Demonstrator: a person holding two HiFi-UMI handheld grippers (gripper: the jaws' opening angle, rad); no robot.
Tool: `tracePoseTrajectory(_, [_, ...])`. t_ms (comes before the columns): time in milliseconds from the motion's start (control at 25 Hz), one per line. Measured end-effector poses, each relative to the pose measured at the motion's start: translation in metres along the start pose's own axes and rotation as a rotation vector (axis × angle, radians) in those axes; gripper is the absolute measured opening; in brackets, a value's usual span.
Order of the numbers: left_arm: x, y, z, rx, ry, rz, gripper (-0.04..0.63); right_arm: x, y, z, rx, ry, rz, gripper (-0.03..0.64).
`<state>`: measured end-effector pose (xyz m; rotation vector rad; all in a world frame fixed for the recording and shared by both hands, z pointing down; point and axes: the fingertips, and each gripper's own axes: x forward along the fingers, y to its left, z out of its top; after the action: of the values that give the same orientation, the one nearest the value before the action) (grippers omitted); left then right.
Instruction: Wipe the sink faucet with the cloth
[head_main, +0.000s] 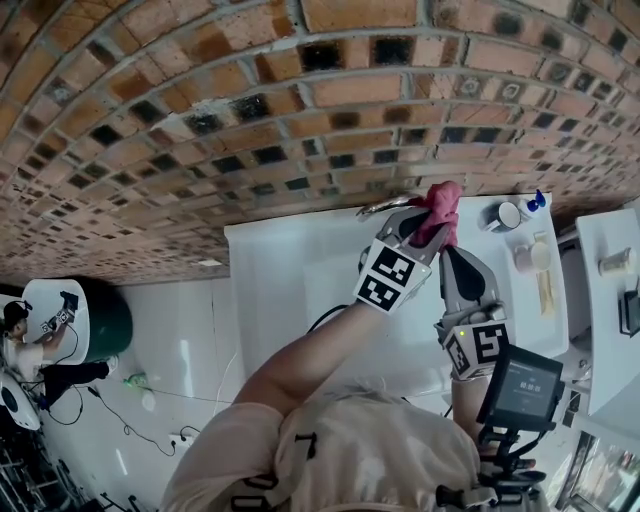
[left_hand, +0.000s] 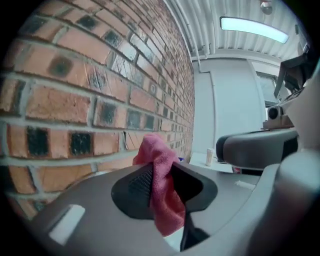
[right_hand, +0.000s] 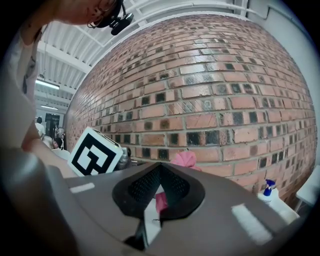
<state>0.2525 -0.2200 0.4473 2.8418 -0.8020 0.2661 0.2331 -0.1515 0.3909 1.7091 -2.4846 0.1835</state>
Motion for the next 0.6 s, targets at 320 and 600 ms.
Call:
tracePoseTrajectory(320, [-0.005,0.026,-0.044,-0.032,0.069,0.042,0.1,0.005,0.005,0.002,-0.013,-0.006,0.015,-0.006])
tracePoseTrajectory(600, [-0.067,0.024,-0.026,0.088,0.017,0.104,0.1,0.007,0.019,0.014,-0.019,-0.028,0.043,-0.006])
